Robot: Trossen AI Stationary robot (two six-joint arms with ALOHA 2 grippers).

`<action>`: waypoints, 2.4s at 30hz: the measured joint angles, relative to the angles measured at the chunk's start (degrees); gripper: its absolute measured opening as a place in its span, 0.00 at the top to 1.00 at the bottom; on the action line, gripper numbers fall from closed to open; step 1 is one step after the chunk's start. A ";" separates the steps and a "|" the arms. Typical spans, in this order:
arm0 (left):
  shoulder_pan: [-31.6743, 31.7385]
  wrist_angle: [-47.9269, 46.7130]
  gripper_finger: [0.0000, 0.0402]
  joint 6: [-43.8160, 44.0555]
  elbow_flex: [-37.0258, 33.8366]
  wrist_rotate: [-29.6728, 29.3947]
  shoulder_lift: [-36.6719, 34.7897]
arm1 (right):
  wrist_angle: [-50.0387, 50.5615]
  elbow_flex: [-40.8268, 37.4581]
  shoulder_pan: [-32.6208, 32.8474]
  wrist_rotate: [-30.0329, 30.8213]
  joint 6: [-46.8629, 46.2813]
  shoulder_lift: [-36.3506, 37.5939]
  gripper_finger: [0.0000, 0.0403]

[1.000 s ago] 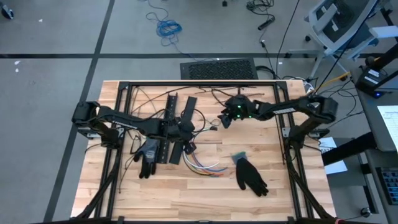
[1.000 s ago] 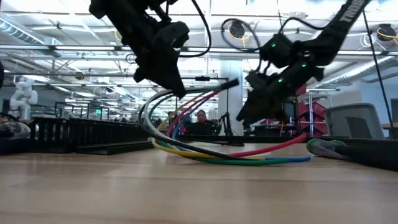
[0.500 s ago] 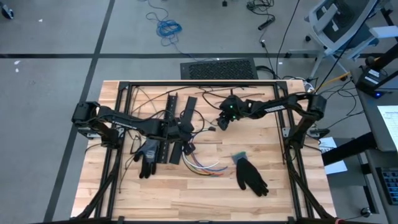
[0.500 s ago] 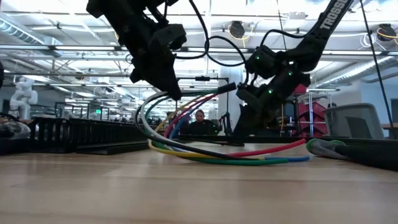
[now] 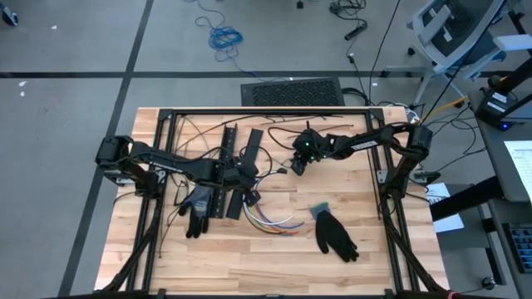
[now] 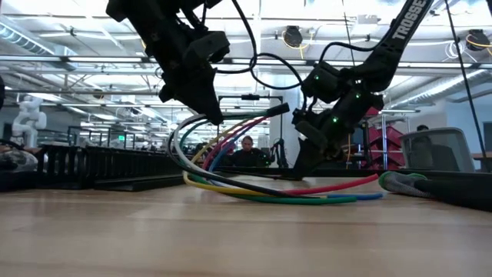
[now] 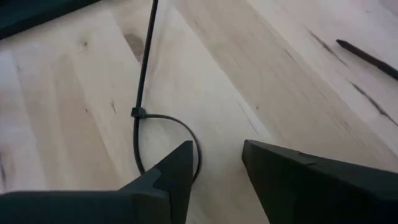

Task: Ziptie cables
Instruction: Wrap the cable wires with the black ziptie

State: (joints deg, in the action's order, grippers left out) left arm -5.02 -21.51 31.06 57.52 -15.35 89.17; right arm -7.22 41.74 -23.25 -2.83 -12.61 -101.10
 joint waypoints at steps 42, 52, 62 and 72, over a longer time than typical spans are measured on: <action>6.40 0.38 0.99 9.06 2.82 9.59 0.58 | 20.57 5.18 12.30 32.10 -8.55 9.69 1.00; 5.87 -3.38 0.99 12.32 2.75 8.64 5.29 | 25.36 20.82 19.60 42.25 2.94 0.73 1.00; 3.32 0.21 0.99 15.19 2.73 3.17 4.90 | 32.91 22.34 21.65 48.74 1.43 -1.85 1.00; 3.78 2.83 0.99 18.17 2.73 -3.63 5.27 | 31.18 22.56 23.85 47.67 -0.26 -1.69 1.00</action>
State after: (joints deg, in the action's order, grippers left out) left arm -1.24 -18.68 49.23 60.25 -18.98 94.43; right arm 23.96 64.29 0.60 44.84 -12.87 -102.80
